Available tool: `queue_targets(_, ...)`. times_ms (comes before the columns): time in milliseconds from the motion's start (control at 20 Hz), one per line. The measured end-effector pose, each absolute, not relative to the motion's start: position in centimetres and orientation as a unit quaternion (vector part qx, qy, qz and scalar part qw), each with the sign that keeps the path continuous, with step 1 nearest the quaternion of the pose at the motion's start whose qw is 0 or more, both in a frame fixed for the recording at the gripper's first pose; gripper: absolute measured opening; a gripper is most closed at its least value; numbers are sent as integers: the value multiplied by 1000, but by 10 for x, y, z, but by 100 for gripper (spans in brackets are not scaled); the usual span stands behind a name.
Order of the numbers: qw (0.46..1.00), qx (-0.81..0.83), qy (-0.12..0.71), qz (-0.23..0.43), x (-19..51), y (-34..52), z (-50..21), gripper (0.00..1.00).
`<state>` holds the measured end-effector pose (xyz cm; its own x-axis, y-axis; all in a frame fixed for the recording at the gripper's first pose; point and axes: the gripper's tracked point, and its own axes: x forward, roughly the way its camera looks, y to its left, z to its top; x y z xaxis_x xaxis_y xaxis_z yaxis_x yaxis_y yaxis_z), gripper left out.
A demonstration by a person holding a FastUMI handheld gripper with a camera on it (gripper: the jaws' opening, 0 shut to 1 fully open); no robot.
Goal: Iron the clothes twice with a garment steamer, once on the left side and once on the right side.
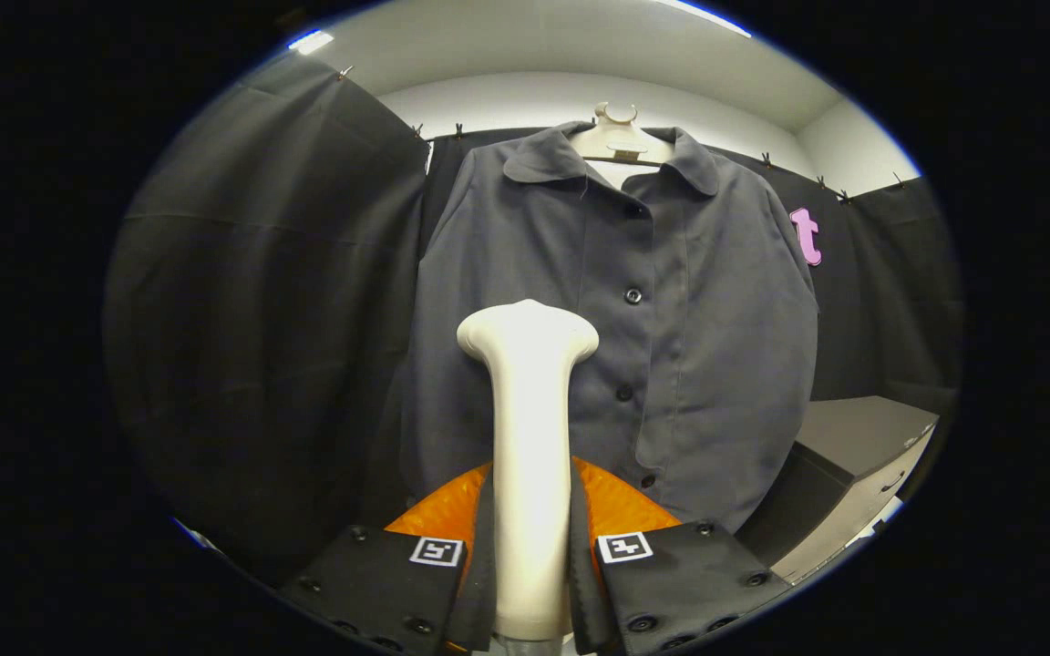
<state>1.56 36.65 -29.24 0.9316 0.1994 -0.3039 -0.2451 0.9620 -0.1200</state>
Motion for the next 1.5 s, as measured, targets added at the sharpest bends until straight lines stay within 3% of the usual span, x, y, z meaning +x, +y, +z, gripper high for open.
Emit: queue_targets(1500,946,-110,276,133,-63,345,-434,40)
